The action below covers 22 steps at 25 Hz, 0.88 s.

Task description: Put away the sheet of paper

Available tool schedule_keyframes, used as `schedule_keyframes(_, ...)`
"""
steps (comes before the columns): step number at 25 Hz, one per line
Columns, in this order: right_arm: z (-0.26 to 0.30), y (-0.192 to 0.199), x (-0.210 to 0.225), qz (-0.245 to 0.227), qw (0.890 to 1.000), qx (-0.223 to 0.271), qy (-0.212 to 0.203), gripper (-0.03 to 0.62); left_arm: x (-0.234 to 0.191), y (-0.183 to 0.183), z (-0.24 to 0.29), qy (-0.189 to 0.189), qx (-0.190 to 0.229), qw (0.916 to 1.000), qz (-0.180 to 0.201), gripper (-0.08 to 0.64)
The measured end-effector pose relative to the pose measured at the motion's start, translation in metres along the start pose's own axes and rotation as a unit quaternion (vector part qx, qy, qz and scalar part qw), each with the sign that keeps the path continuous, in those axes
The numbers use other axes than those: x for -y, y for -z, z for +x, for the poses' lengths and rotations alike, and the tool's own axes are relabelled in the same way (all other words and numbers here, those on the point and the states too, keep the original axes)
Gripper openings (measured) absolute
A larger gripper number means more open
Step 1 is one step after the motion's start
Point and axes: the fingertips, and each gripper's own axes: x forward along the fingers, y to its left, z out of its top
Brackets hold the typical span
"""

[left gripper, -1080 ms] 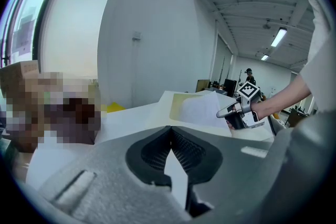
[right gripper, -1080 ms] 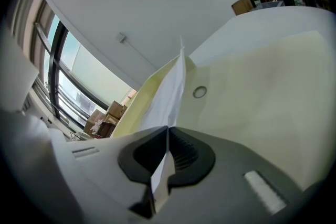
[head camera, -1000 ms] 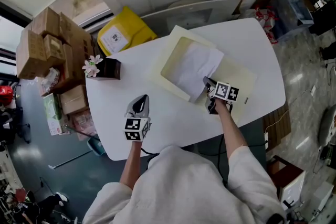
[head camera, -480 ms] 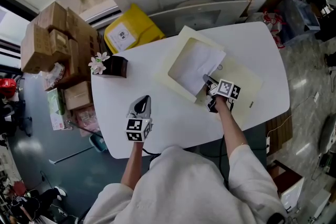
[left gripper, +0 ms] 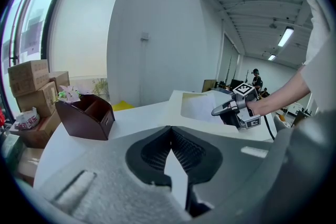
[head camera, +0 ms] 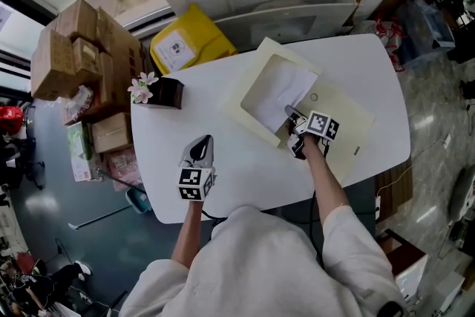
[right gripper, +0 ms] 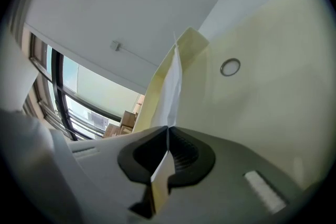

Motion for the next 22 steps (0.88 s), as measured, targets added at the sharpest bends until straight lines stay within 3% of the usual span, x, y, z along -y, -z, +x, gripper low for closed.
schedule_keyframes(6, -0.002, 0.005, 0.005, 0.074, 0.997, 0.009, -0.022, 0.005, 0.002, 0.001, 0.0, 0.005, 0.002, 1.0, 0.001, 0.005)
schedule_keyframes(9, -0.002, 0.004, 0.005, 0.077, 0.997, 0.01, -0.028, 0.006, 0.003, 0.002, -0.002, 0.005, 0.001, 1.0, 0.003, 0.005)
schedule_keyframes(18, -0.002, -0.003, -0.006, -0.063, 0.998, 0.003, 0.024, 0.173, 0.001, 0.001, -0.005, 0.003, 0.005, 1.0, 0.003, 0.005)
schedule_keyframes(20, -0.002, -0.004, -0.008, -0.103, 0.994, -0.007, 0.04, 0.207, 0.002, 0.0, -0.005, 0.004, 0.005, 1.0, 0.004, 0.005)
schedule_keyframes(22, -0.001, 0.0, -0.01, -0.168, 0.983, -0.031, 0.063, 0.243, 0.003, 0.0, -0.005, 0.005, 0.004, 1.0, 0.004, 0.005)
